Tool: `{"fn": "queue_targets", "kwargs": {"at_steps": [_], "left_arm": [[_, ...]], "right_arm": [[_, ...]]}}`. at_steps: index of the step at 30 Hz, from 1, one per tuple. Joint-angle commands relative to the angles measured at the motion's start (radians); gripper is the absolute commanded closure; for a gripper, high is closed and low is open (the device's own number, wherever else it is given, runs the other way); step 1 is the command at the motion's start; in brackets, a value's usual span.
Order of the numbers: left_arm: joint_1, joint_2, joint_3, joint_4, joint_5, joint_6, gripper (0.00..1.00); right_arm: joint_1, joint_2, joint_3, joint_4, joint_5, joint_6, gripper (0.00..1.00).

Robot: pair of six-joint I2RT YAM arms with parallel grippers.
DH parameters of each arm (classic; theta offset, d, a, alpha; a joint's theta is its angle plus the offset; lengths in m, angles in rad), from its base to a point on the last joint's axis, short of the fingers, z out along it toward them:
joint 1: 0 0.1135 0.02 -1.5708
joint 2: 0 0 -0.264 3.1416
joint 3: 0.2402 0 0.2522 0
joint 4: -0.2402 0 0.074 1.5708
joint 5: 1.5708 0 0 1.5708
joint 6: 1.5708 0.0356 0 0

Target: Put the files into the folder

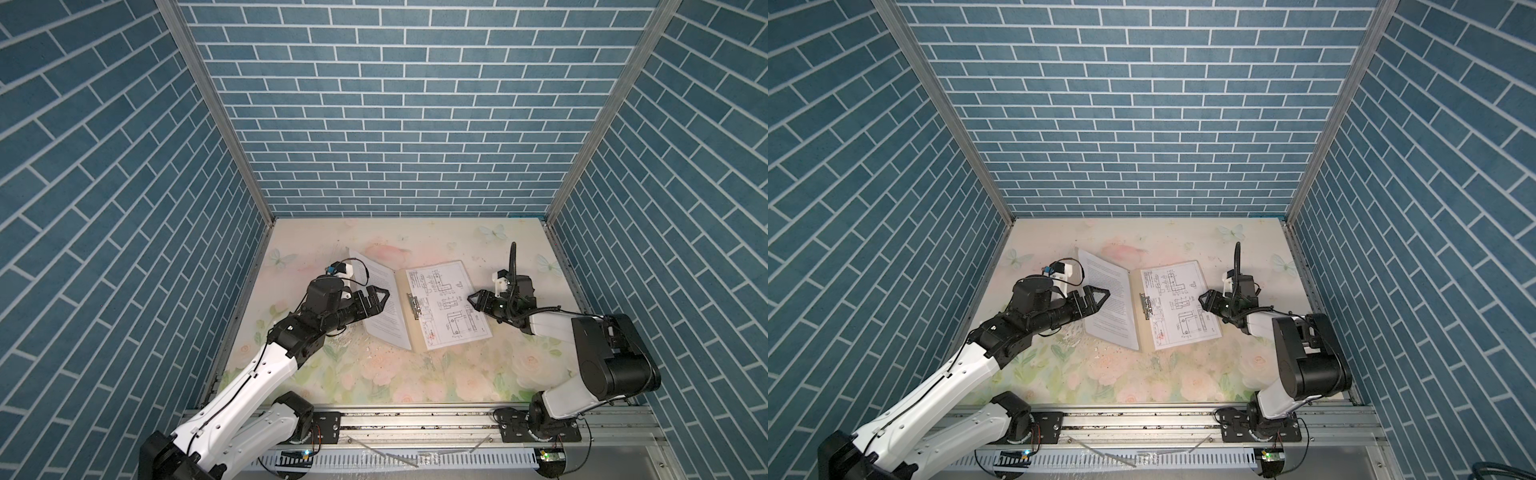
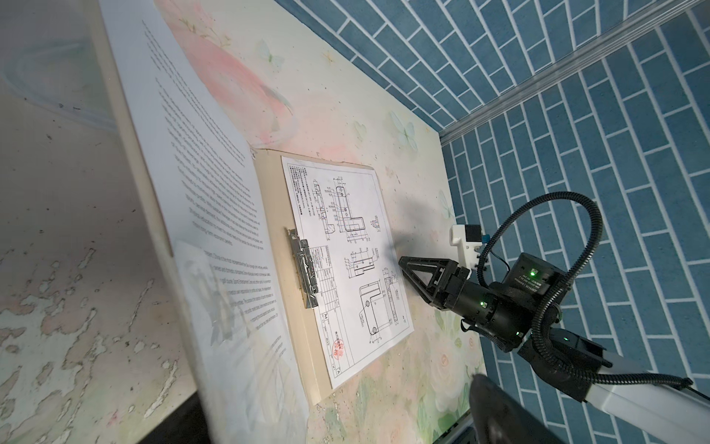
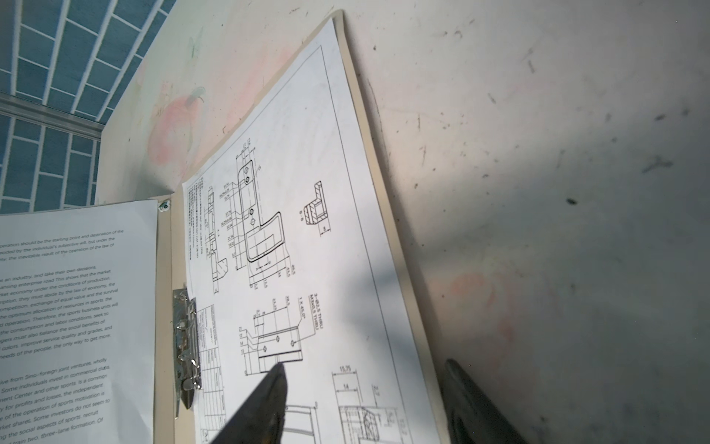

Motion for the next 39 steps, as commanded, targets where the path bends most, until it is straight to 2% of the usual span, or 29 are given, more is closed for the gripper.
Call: {"fn": "queue_targets", "kwargs": {"at_steps": [1,14,21,28,32,35,39], "left_arm": [[-0.045,0.04,0.041,0.023,-0.033,0.022,0.0],[-0.248,0.316,0.251,0.117,-0.071,0.077,0.0],[-0.305,0.516,0.385,0.166,-0.013,0.102,0.0],[-0.332,0.733,0.529,0.226,0.092,0.139,0.0],[-0.334,0.857,0.604,0.243,0.161,0.137,0.0],[-0.334,0.893,0.612,0.268,0.18,0.135,0.0],[-0.333,0.89,0.599,0.267,0.171,0.152,0.0]], "right_arm": [[0.013,0.015,-0.044,-0.107,0.001,0.046,0.36],[0.015,0.007,-0.059,-0.104,0.008,0.058,0.36],[0.014,-0.012,-0.069,-0.119,0.029,0.062,0.36],[-0.012,-0.167,-0.081,-0.266,0.162,0.047,0.36],[-0.028,-0.323,-0.075,-0.449,0.366,0.03,0.3],[-0.038,-0.467,-0.086,-0.546,0.485,-0.008,0.25],[-0.047,-0.615,-0.111,-0.576,0.539,-0.044,0.2]]}}
